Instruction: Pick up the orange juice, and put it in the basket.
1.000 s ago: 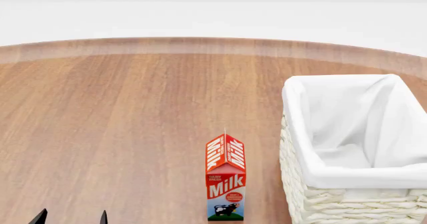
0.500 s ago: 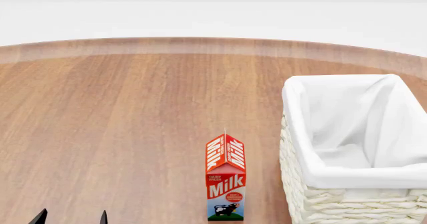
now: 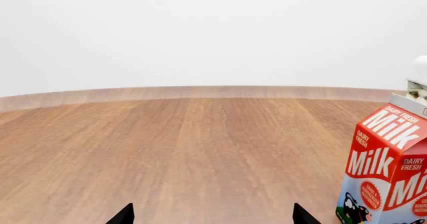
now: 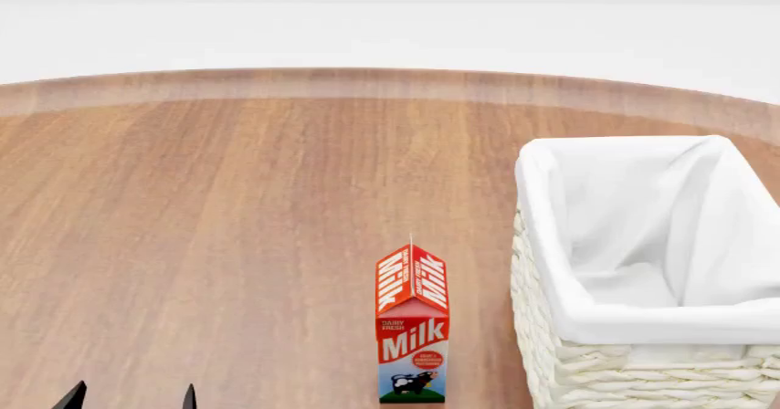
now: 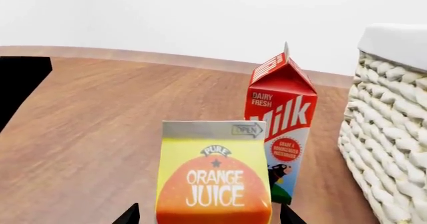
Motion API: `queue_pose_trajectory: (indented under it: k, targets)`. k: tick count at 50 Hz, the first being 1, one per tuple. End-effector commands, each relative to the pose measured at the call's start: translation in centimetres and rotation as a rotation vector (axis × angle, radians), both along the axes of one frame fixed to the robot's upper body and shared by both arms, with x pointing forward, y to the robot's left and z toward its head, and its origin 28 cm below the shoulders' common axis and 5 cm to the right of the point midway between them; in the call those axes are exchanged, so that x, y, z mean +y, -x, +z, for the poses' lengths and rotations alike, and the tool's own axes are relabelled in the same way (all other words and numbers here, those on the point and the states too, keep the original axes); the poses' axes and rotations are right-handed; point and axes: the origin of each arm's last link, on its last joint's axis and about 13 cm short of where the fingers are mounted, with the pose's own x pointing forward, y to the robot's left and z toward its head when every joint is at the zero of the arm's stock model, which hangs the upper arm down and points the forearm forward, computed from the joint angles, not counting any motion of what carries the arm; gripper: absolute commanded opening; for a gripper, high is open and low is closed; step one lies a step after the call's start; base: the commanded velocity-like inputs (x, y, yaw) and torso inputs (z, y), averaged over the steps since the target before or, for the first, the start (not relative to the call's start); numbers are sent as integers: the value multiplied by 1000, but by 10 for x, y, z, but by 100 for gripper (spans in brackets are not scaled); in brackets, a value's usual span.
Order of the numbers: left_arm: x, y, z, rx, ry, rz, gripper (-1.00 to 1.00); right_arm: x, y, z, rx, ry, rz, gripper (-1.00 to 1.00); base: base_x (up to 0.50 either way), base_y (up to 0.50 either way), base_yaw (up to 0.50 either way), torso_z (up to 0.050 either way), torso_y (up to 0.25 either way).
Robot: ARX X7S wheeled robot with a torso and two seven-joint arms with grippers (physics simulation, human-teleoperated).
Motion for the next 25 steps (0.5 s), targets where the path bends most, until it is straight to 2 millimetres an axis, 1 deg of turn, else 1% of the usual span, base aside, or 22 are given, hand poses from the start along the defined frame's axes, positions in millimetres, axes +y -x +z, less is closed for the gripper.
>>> queue_pose_trajectory:
  k: [1,13,25]
  targets:
    - [0,0,0,0,0,0,100,1,-2,-1,1,4,1,100,0,0,0,0,0]
    - [0,0,0,0,0,0,100,1,-7,1,-2,15,-3,100,0,0,0,0,0]
    - [0,0,0,0,0,0,100,2,-9,-2,6,16,-8,100,0,0,0,0,0]
